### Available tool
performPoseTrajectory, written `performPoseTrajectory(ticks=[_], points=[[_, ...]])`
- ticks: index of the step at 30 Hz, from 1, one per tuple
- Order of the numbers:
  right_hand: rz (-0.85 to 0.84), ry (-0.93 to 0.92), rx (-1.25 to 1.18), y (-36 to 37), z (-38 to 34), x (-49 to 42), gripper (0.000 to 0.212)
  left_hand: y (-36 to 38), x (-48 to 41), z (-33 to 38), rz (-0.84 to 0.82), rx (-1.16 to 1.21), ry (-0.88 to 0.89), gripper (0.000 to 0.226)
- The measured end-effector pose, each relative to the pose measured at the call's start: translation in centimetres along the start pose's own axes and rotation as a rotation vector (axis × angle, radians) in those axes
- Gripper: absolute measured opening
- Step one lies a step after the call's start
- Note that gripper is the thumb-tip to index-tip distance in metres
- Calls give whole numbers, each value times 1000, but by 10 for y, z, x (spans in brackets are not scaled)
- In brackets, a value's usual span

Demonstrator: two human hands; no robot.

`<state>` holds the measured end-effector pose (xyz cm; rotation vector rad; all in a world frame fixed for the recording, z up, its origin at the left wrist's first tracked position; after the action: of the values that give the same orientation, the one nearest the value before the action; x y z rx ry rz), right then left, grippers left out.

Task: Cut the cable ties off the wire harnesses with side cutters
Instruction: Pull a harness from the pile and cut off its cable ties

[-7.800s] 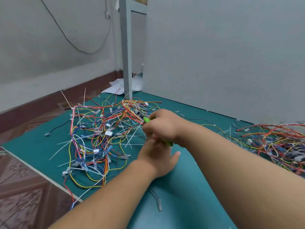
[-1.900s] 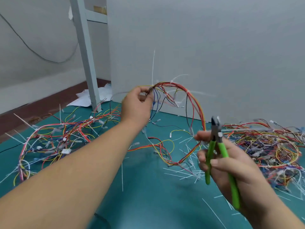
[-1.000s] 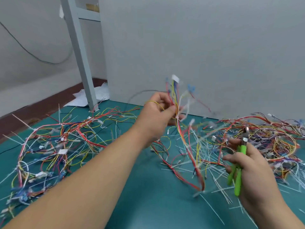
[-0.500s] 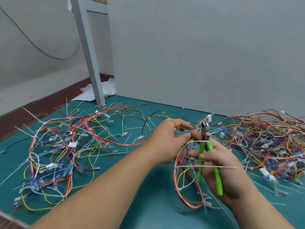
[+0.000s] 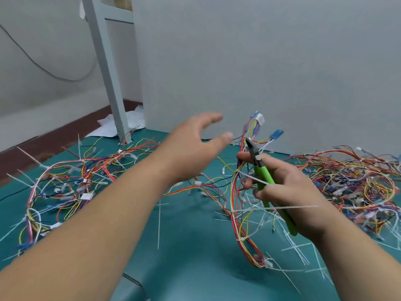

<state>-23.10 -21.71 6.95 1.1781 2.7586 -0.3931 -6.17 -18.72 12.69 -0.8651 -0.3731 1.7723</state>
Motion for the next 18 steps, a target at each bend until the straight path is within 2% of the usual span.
performPoseTrajectory(ticks=[1,3,6,11,13,18], points=[[-13,-5,-14,2,-1,-1,70,21,-1,-7,-151,41,-55,53],[-21,4,-144,4,2,-5,69,55,6,-13,-330,188,-110,41],[16,45,-365,4,14,-9,68,89,22,-25,-375,498,-226,35],[65,126,-361,2,28,-10,65,107,38,-61,-86,709,-395,21],[173,124,-355,-10,32,-6,61,114,45,-76,31,833,-434,10],[456,23,-487,-39,44,19,51,127,62,-100,308,1093,-443,12]])
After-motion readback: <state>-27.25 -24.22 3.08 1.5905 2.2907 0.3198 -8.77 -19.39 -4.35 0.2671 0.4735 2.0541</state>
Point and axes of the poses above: each hand's wrist, its own x-axis away from the middle knuckle, its own y-axis out of the palm, z = x × y, the point moved 10 cm from there along -x, towards the middle knuckle, and after that the axes turned 1 degree about -x, right-handed, at the moved point
